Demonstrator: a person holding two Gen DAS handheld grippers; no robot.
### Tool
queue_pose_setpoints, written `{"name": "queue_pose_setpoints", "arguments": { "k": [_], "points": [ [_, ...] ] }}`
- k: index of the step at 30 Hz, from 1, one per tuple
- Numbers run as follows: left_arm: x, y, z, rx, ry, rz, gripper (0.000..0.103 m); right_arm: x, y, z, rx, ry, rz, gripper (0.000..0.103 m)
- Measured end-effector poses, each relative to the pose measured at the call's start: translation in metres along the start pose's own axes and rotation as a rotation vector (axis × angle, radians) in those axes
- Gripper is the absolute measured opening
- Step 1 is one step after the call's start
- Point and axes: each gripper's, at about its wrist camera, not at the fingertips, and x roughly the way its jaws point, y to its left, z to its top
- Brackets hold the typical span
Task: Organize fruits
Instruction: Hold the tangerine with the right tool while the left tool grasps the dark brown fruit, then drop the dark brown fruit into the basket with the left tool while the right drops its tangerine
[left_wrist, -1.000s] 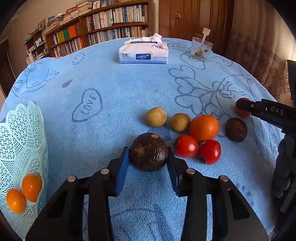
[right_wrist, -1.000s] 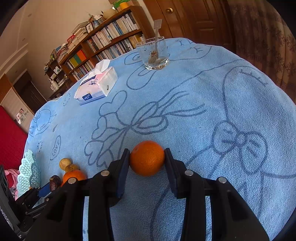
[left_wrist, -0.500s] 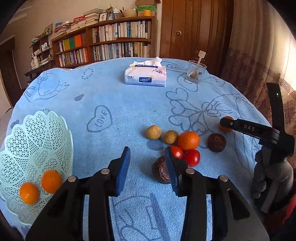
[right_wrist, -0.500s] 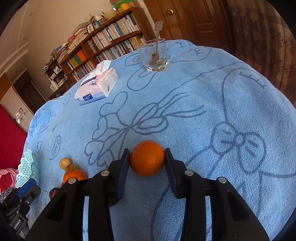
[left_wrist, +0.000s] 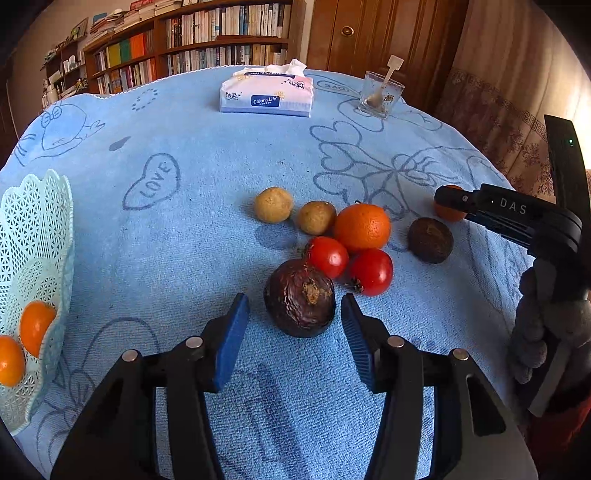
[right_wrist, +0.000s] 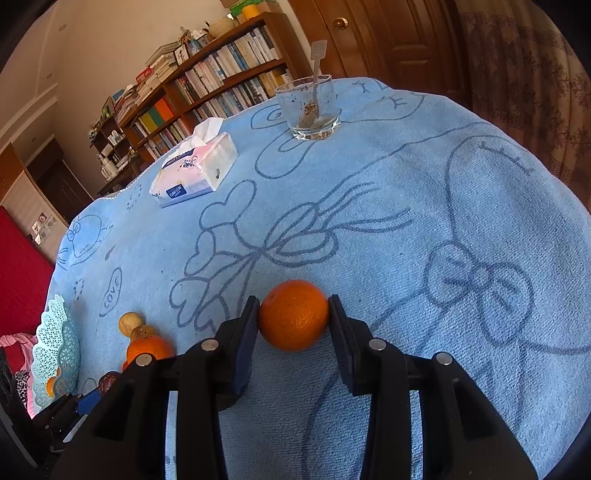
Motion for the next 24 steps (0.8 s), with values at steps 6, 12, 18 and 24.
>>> {"name": "queue_pose_setpoints", "arguments": {
  "k": [6,12,18,24],
  "points": [
    [-0.005,-0.002,0.0,0.015,-0.016,-0.003,0.039,0.0,0.0,-0.001,-0.002,-0.003,-0.002,0.038],
    [-0.026,0.002,0.002,0.004,-0.066,0.003,0.039,-0.001,0.002,-0.001,-0.013,-0.013,-0.003,0.038],
    [-0.058,0.016,0.005,-0.018,-0.139,0.035,0.039,-0.006,0.006,-0.003,-0.028,-0.024,-0.002,0.038],
    [-0.084,0.043,0.0,-0.061,-0.188,0.092,0.039,-0.013,0.013,-0.01,-0.048,-0.022,0.011,0.038]
  ]
}}
